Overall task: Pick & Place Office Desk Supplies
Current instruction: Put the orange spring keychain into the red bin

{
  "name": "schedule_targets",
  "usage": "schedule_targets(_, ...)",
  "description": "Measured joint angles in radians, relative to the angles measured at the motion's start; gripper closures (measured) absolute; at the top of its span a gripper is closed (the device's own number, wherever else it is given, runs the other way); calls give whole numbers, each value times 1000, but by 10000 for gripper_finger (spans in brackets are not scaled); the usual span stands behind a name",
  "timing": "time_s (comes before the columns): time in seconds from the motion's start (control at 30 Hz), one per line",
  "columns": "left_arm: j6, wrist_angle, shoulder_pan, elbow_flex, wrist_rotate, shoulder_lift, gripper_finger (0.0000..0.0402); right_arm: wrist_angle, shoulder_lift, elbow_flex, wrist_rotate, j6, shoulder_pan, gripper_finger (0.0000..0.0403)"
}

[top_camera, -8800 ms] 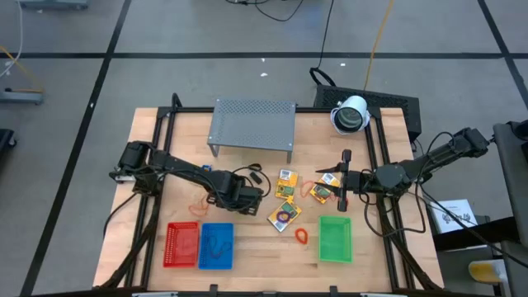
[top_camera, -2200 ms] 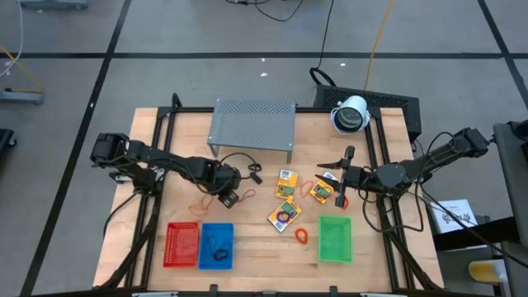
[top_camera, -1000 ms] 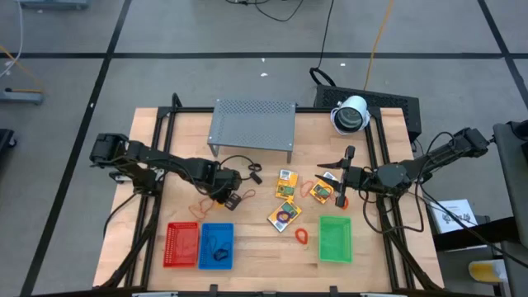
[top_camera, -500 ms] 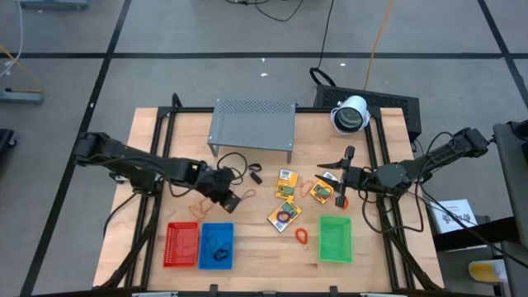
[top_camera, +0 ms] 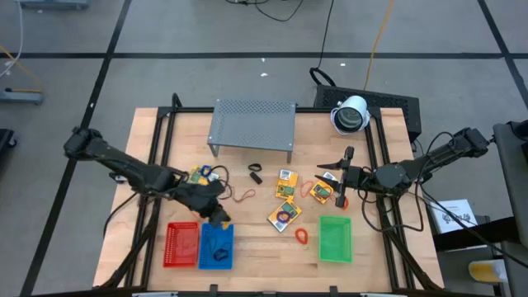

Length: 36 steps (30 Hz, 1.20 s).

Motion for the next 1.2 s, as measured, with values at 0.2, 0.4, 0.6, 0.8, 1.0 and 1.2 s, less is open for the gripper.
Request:
schedule_targets(0.2,-124,-153,-125,0,-168,-96,394,-3,0,0,0,8,0,273)
schedule_targets(0.4,-286,-339,-217,0,-186,-147,395,-10,0,0,0,26,0,273)
schedule_targets(0.6,-443,-478,-280,0,-111,-159,396,-9,0,0,0,35,0,273)
schedule_targets(0.8,-547,-500,-330,0,-83,-157,391,-9,0,0,0,38,0,273)
schedule_targets(1.0,-616,-535,-366,0,-72,-105,393,-10,0,0,0,38,0,273)
schedule_targets(1.2,-680,-543,-393,0,9,-24,396,-19,0,0,0,37,0,273)
